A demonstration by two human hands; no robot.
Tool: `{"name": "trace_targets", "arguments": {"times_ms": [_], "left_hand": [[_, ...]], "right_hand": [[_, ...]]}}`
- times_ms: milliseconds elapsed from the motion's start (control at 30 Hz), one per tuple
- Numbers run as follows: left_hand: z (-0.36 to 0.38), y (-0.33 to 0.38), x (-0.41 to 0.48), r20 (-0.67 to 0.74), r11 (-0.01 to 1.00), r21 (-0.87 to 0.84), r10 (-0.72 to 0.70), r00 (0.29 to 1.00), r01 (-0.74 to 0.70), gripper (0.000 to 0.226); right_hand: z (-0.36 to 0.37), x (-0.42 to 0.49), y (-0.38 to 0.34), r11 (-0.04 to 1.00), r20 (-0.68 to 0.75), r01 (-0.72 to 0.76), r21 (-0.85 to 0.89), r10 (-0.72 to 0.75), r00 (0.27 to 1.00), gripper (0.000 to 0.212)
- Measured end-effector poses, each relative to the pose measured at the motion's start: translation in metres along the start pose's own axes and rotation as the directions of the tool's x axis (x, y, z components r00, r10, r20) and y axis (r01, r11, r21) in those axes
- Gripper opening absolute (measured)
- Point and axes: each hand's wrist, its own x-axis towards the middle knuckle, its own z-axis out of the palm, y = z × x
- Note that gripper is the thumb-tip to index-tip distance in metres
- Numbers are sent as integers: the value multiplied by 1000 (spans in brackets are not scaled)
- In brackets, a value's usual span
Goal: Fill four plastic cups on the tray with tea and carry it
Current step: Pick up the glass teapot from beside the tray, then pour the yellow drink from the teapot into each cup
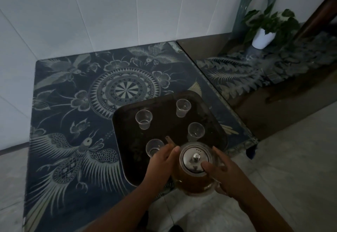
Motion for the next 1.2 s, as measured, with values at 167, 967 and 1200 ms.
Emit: {"name": "trace_targets", "arguments": {"times_ms": [167,967,1200], "left_hand": [[-5,-14,6,76,999,6,-37,996,37,26],[-15,-54,24,154,979,-114,-151,977,169,35],[-14,-54,24,168,965,-178,-161,973,191,38]], "right_hand": [[11,3,6,998,-45,-59,-2,59,997,102],[42,7,-14,930,-109,-262,-258,242,964,95],[43,10,-26,912,-95,-322,-255,308,947,74]]}}
